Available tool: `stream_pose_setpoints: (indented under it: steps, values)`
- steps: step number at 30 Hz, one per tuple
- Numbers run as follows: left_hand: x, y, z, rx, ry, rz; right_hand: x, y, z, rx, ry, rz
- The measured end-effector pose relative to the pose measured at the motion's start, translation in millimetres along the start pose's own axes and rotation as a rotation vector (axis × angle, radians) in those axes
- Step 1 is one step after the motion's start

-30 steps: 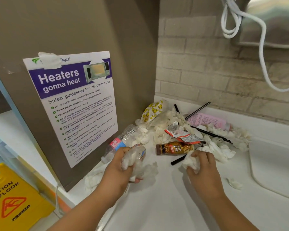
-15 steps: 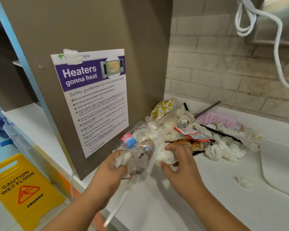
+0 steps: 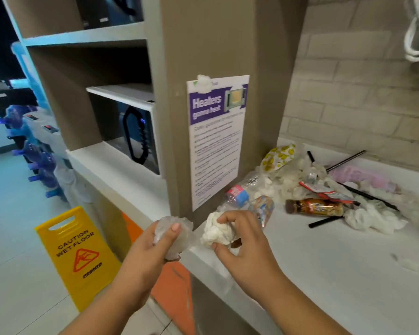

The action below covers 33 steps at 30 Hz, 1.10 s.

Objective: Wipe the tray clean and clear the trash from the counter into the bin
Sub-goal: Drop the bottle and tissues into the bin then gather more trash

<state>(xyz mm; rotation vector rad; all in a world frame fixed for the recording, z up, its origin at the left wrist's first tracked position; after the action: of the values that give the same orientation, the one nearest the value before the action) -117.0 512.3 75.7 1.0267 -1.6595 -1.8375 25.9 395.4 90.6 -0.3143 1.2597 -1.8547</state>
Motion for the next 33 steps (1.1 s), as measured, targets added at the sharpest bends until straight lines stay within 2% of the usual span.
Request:
stream_pose_setpoints:
  steps: [8, 13, 19, 25, 28, 33]
  values:
    - [60.5, -46.4, 119.8, 0.027, 0.204, 0.196, 43.9, -30.2, -125.0, 0.014, -0.160, -0.023]
    - [85.8, -97.4, 177.3, -0.173, 0.203, 0.310, 62.1, -5.4, -195.5, 0.153, -0.295, -0.087]
    - [104.5, -163.5, 207.4, -0.162, 0.236, 0.506, 74.1, 55.4, -257.5, 0.292, -0.498, -0.258]
    - [124.1, -236.0, 225.7, -0.289, 0.253, 0.672, 86.1, 144.7, -318.0, 0.418, -0.641, -0.457]
    - [134.2, -268.0, 232.6, -0.398, 0.241, 0.721, 97.4, 189.0, -345.8, 0.445, -0.694, -0.573]
    - [147.3, -317.9, 237.5, -0.433, 0.266, 0.787, 106.5, 242.1, -381.3, 0.480, -0.732, -0.644]
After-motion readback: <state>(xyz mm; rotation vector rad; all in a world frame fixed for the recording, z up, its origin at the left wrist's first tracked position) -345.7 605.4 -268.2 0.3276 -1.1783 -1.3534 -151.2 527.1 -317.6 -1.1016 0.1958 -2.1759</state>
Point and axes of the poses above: each hand's wrist, its own x-axis away from the middle knuckle, its own z-axis out of the back of the hand, y = z × x, the point moved 6 cm from there along -x, towards the middle knuckle, and after that the axes turned 13 degrees about -z, right-handed, at the moved point
